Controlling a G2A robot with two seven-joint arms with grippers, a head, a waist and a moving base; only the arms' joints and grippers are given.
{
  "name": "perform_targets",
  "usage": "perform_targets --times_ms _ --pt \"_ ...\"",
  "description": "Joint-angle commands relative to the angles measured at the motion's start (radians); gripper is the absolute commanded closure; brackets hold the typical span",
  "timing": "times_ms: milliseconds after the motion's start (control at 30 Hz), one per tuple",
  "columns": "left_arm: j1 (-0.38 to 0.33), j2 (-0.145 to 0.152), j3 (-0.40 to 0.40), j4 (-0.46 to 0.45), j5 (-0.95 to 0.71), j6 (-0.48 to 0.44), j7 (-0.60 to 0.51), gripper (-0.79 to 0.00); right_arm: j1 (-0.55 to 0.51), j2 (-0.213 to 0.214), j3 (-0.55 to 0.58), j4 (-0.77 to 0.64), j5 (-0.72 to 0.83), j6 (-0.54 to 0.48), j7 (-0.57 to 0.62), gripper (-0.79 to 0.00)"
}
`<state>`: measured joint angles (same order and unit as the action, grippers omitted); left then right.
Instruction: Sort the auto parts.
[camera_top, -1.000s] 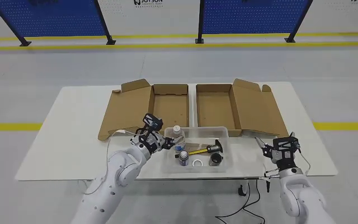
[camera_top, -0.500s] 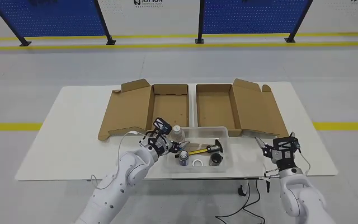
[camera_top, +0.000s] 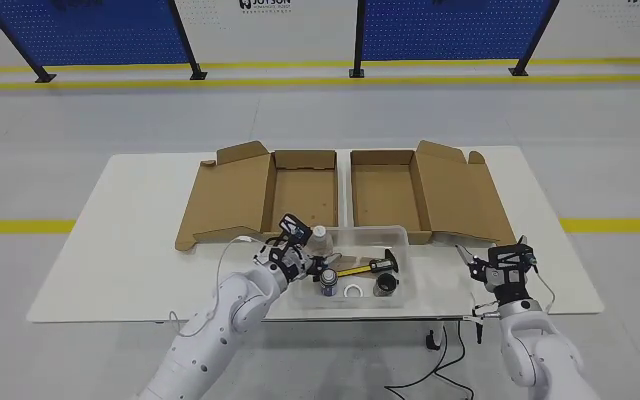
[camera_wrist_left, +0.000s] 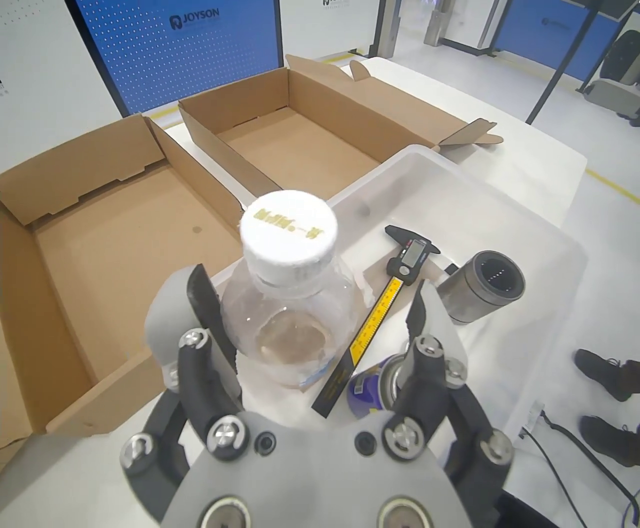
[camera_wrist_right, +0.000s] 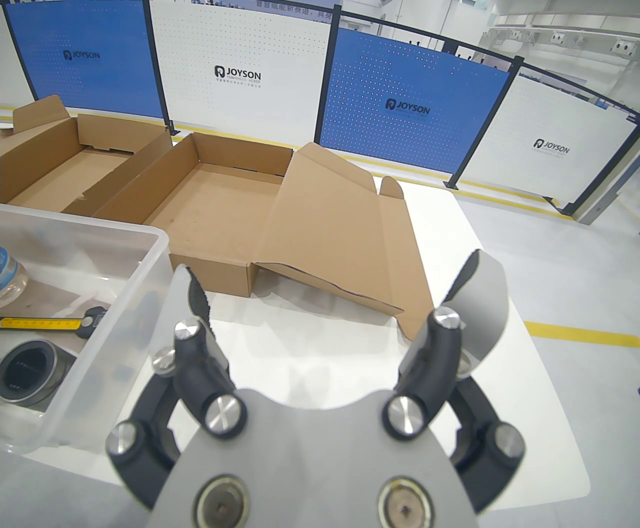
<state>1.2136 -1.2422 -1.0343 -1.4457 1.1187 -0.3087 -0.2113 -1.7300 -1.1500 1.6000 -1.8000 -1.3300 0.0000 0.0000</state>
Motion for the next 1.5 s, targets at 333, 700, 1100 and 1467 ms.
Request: perform_targets --times_ms 333,700,1100,1467 --pt "-0.018 -0.009 0.020 0.040 0.024 0.024 0.011 -0.671 0.000 0.000 0.000 0.000 0.000 0.000 0.000 -0.785" --pt "-0.042 -0.021 0.035 0.082 0.044 0.053 0.043 -0.662 0.000 0.000 0.000 0.000 0.000 0.000 0.000 -0.785" --pt "-0.057 -0.028 0.035 0.108 0.038 0.052 0.044 -0.606 0.000 0.000 0.000 0.000 0.000 0.000 0.000 -0.785" --pt "-0.061 -0.032 0.035 0.115 0.046 0.040 0.041 -0.369 0.000 0.000 0.000 0.000 0.000 0.000 0.000 -0.785"
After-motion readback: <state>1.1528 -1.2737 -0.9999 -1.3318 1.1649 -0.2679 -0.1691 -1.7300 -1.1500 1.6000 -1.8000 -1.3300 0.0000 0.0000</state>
